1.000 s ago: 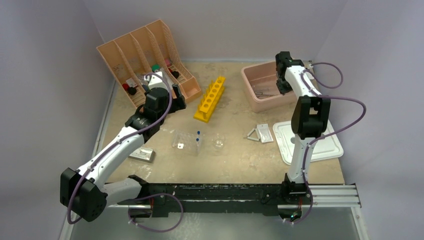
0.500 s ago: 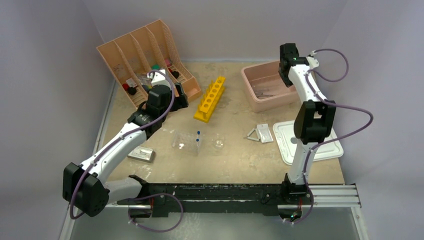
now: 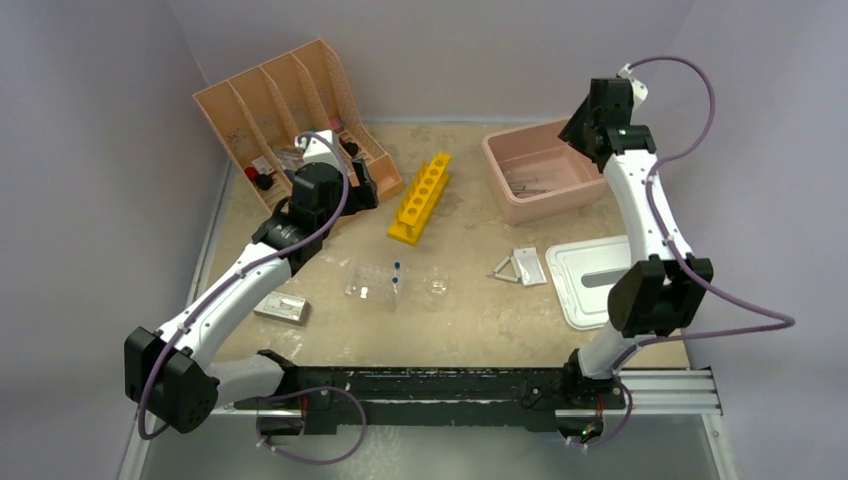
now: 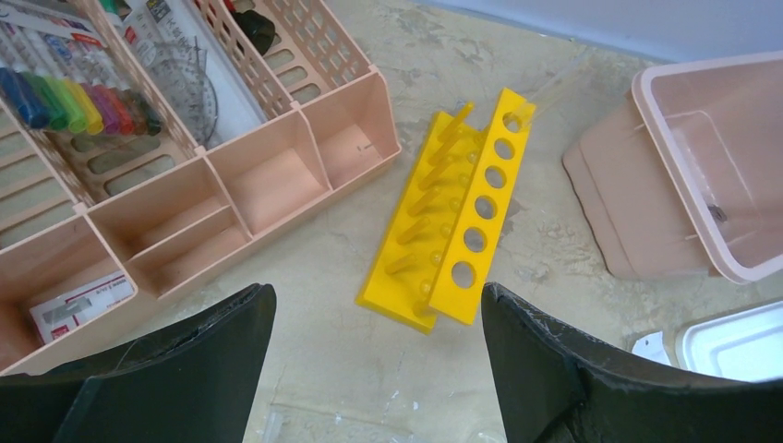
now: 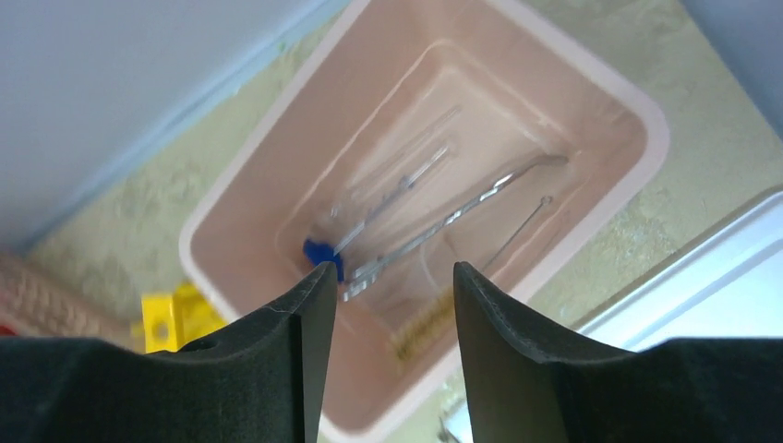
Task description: Organize the chemistry lab equipment
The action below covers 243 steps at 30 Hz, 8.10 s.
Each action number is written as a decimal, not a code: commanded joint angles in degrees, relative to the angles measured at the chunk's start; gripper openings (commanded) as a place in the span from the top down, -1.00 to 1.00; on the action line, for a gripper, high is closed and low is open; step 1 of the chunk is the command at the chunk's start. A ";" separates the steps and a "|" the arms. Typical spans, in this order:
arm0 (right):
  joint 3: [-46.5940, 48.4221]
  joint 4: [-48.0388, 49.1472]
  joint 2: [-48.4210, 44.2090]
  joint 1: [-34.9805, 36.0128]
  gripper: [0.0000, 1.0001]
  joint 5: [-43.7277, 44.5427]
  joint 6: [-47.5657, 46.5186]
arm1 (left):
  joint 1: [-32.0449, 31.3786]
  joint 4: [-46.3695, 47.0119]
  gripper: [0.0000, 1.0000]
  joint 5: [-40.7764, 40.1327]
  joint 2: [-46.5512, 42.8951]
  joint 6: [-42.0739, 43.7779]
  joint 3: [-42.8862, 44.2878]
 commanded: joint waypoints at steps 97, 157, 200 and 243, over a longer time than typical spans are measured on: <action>-19.60 -16.97 3.83 46.16 -0.03 -3.44 11.23 | 0.55 -4.36 -0.63 -9.09 -6.19 1.99 -2.07; 22.88 -26.24 31.71 4.22 -0.04 -19.95 -26.34 | 1.86 2.49 -0.66 -9.16 0.35 -2.01 1.23; 27.94 -20.79 31.64 4.23 -0.61 -23.99 -24.49 | 1.95 2.32 -0.65 -8.75 1.05 -1.97 1.81; -45.38 2.21 -28.93 13.48 0.00 -17.23 -12.04 | 1.95 6.40 -0.60 3.10 -8.57 -6.46 -4.85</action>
